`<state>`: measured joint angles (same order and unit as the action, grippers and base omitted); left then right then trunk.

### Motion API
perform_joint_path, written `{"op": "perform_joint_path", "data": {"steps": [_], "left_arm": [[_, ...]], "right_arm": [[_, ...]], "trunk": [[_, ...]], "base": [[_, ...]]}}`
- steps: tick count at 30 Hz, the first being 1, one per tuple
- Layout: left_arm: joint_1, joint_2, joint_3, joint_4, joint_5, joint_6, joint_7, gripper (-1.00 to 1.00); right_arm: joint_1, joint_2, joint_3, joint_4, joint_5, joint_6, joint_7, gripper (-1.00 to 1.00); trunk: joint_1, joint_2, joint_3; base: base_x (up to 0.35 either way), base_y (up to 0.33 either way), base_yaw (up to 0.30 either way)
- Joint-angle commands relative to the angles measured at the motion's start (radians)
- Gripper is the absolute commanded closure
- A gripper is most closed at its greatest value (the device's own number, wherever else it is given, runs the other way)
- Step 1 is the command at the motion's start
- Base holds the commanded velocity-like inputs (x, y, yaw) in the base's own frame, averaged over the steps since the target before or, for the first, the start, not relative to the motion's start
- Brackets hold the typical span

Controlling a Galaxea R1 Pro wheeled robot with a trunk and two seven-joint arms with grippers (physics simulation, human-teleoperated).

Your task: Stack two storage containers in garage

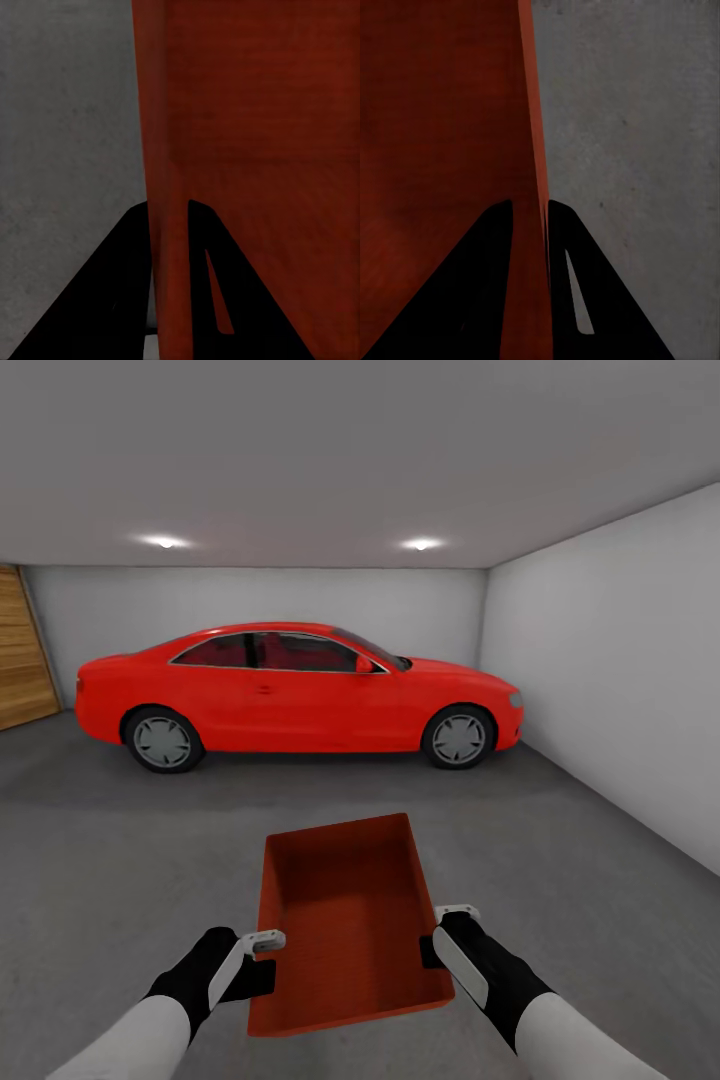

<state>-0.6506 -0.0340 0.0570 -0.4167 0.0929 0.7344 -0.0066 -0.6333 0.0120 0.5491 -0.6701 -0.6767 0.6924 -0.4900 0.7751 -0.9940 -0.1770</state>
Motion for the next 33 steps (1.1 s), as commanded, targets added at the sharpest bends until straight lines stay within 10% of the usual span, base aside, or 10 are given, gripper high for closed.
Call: {"op": "perform_joint_path", "data": {"steps": [1, 33], "left_arm": [[-0.001, -0.006, 0.011, -0.002, 0.007, 0.005, 0.004, 1.00], [-0.001, -0.006, 0.012, -0.002, 0.007, 0.005, 0.004, 1.00]], "right_arm": [[0.000, 0.000, 0.012, 0.000, -0.018, 0.002, -0.009, 1.00], [0.000, 0.000, 0.012, 0.000, -0.018, 0.002, -0.009, 1.00]], "trunk": [[0.001, -0.001, -0.001], [0.001, -0.001, 0.004]], "base": [[0.335, 0.000, 0.000], [0.211, 0.000, -0.071]]}}
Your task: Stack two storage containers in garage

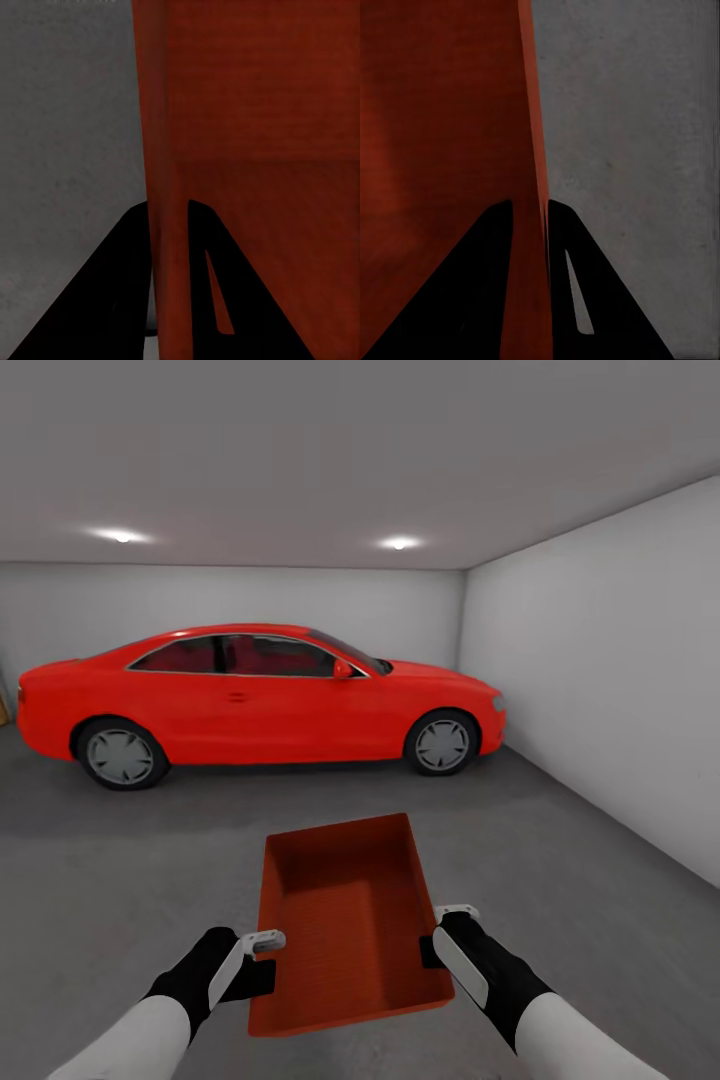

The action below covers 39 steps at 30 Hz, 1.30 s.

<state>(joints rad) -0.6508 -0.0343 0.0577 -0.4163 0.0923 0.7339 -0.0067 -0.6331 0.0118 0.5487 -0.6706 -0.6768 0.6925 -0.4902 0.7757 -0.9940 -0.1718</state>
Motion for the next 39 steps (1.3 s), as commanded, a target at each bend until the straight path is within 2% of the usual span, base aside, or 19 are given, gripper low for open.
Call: {"op": "perform_joint_path", "data": {"steps": [1, 15, 39], "left_arm": [[-0.001, -0.006, 0.011, -0.002, 0.007, 0.005, 0.004, 1.00], [-0.001, -0.006, 0.011, -0.002, 0.007, 0.005, 0.004, 1.00], [-0.001, -0.006, 0.011, -0.002, 0.007, 0.005, 0.004, 1.00]], "right_arm": [[0.000, 0.000, 0.013, 0.000, -0.018, 0.002, -0.008, 1.00], [0.000, 0.000, 0.013, 0.000, -0.018, 0.002, -0.008, 1.00], [0.000, 0.000, 0.013, 0.000, -0.018, 0.002, -0.007, 1.00]], "trunk": [[0.000, -0.001, -0.001], [0.000, -0.001, 0.008], [0.000, -0.001, 0.008]], "base": [[0.001, 0.000, -0.261], [0.000, 0.000, -0.263], [0.000, 0.000, -0.287]]}}
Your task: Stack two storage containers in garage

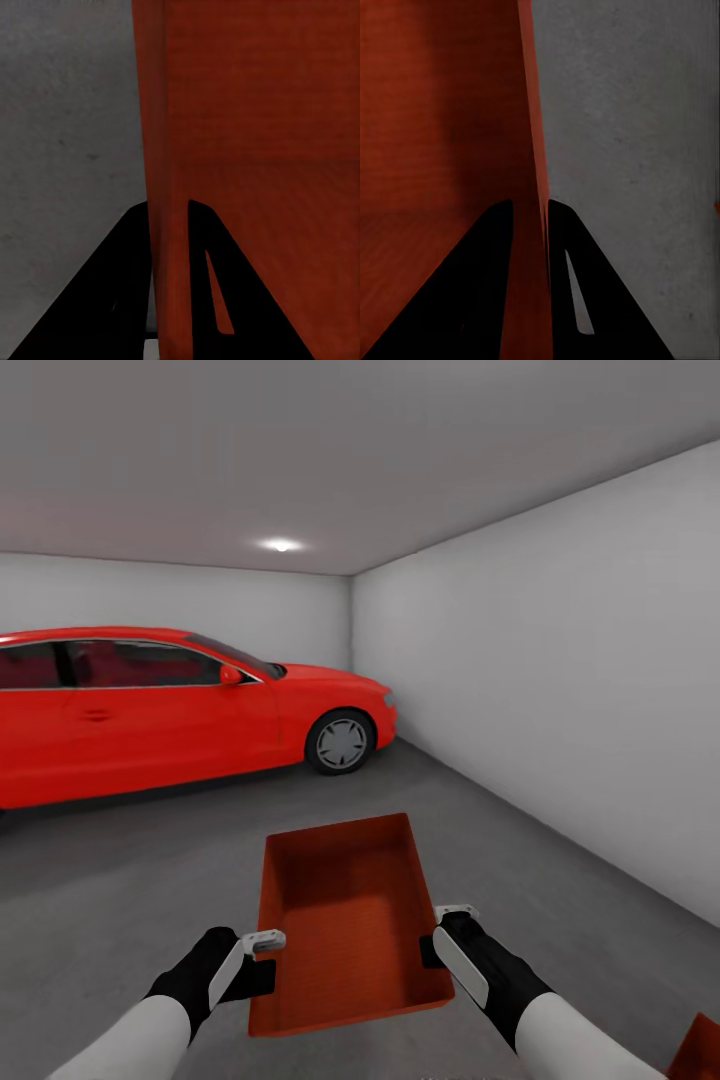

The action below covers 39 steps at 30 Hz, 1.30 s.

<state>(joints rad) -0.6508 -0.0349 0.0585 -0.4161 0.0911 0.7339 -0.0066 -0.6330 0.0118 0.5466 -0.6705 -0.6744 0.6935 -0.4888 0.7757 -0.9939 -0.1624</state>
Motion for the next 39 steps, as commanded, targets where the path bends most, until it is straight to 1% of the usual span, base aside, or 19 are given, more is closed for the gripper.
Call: {"op": "perform_joint_path", "data": {"steps": [1, 12, 39], "left_arm": [[-0.001, -0.005, 0.011, -0.003, 0.009, 0.005, 0.004, 1.00], [-0.001, -0.005, 0.011, -0.003, 0.009, 0.005, 0.004, 1.00], [-0.001, -0.005, 0.011, -0.003, 0.009, 0.005, 0.004, 1.00]], "right_arm": [[-0.001, 0.000, 0.015, 0.000, -0.020, 0.001, -0.008, 1.00], [-0.001, 0.000, 0.015, 0.000, -0.020, 0.001, -0.008, 1.00], [-0.001, 0.000, 0.015, 0.000, -0.020, 0.001, -0.008, 1.00]], "trunk": [[0.000, -0.001, -0.002], [0.000, -0.001, -0.011], [0.000, -0.001, -0.044]], "base": [[0.000, 0.000, -0.299], [0.000, 0.000, -0.276], [0.000, 0.000, -0.225]]}}
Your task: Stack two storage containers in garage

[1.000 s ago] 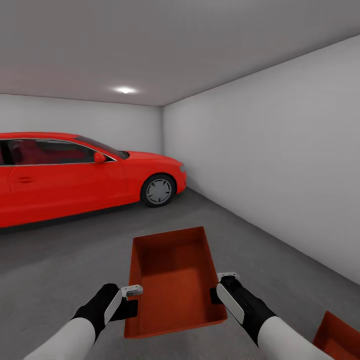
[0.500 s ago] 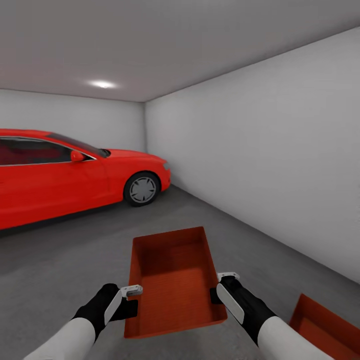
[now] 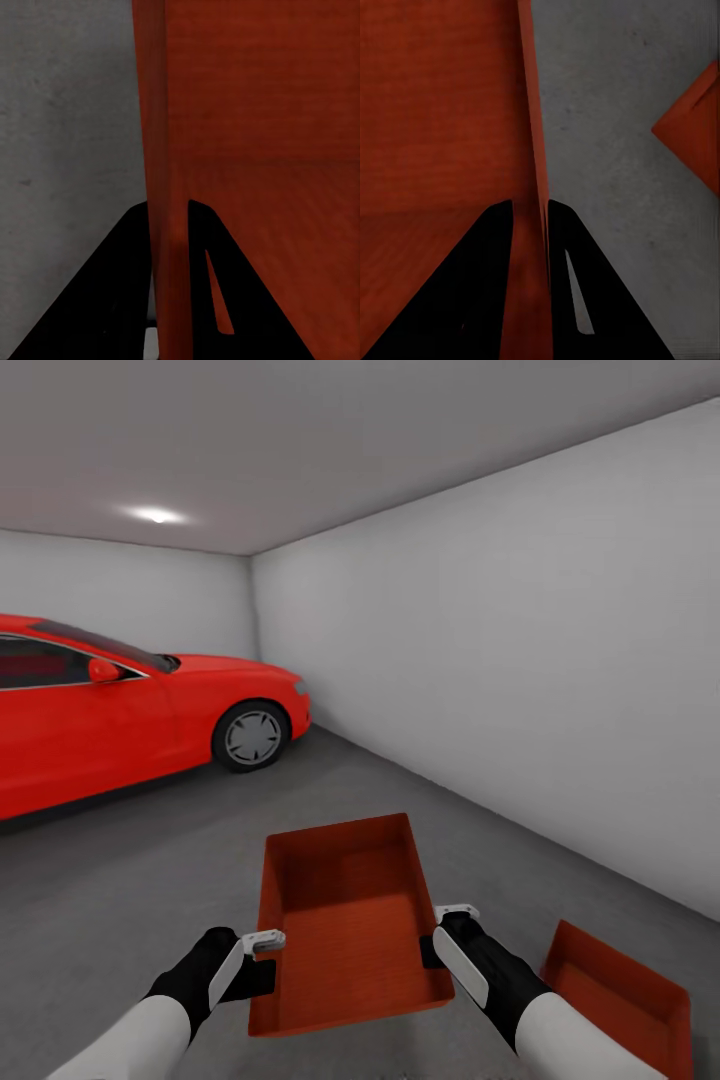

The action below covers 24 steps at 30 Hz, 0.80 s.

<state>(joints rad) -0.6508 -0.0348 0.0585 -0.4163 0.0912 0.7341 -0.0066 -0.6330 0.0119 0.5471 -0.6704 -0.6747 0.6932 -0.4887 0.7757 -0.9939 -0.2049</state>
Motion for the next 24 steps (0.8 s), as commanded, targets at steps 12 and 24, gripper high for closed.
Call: {"op": "perform_joint_path", "data": {"steps": [12, 24], "left_arm": [[-0.001, -0.005, 0.011, -0.002, 0.008, 0.005, 0.004, 1.00], [-0.001, -0.005, 0.010, -0.002, 0.008, 0.005, 0.004, 1.00]], "right_arm": [[0.000, 0.000, 0.014, 0.000, -0.020, 0.002, -0.008, 1.00], [0.000, 0.000, 0.014, 0.000, -0.020, 0.002, -0.008, 1.00]], "trunk": [[0.000, -0.001, -0.016], [0.000, -0.001, -0.031]], "base": [[0.000, 0.000, -0.224], [0.000, 0.000, -0.224]]}}
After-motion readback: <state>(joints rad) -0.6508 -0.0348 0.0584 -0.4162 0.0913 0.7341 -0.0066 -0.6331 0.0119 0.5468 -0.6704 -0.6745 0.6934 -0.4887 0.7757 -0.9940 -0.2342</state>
